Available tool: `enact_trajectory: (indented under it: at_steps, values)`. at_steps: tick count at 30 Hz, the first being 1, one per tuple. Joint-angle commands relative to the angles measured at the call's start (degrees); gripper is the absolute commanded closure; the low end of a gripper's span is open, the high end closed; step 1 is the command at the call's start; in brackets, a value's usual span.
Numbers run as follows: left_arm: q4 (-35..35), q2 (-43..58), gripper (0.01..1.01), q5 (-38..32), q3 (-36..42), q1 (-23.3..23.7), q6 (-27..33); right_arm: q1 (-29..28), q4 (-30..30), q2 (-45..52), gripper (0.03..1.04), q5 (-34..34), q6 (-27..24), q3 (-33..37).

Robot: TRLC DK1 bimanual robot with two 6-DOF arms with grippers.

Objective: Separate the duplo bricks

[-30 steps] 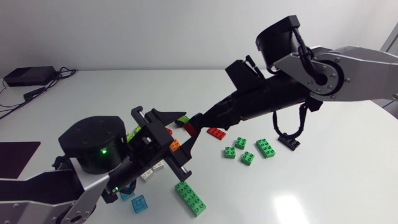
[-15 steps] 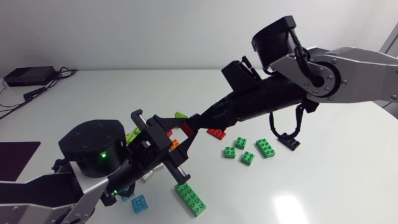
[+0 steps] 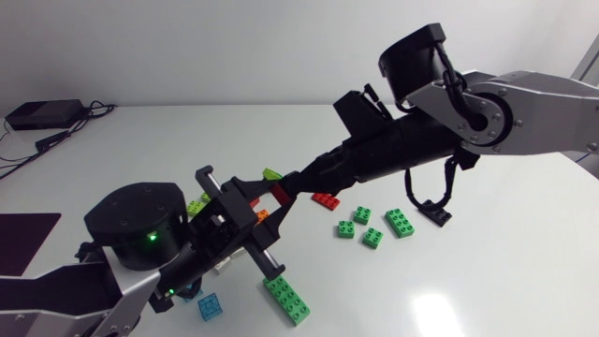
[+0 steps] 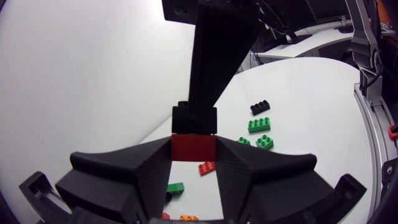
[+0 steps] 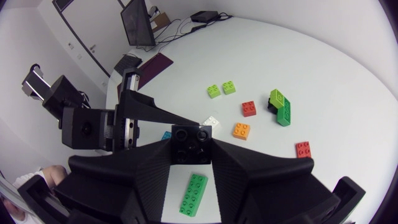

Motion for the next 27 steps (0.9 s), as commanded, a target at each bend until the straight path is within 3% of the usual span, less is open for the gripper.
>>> enact_trajectory:
  at_steps: [1, 10, 16, 27]
  values:
    - [0.6, -1.4, 0.803, 0.7, -1.5, -0.4, 0.4, -1.4, -2.4, -0.1, 0.81, -1.4, -0.7, 1.6]
    - [-0.1, -2.4, 0.803, 1.2, -2.0, -1.3, 1.8, -4.1, -5.4, -1.3, 0.81, -1.9, -1.4, 4.0]
    - [-0.1, -2.9, 0.803, 1.3, -2.4, 0.7, 1.9, -3.5, -4.9, -5.2, 0.81, 4.1, -5.6, 0.2]
    - [1.1, 8.4, 0.803, 15.8, 0.2, 20.6, 0.4, -3.6, -3.6, -7.9, 0.81, 6.2, -10.0, -7.8]
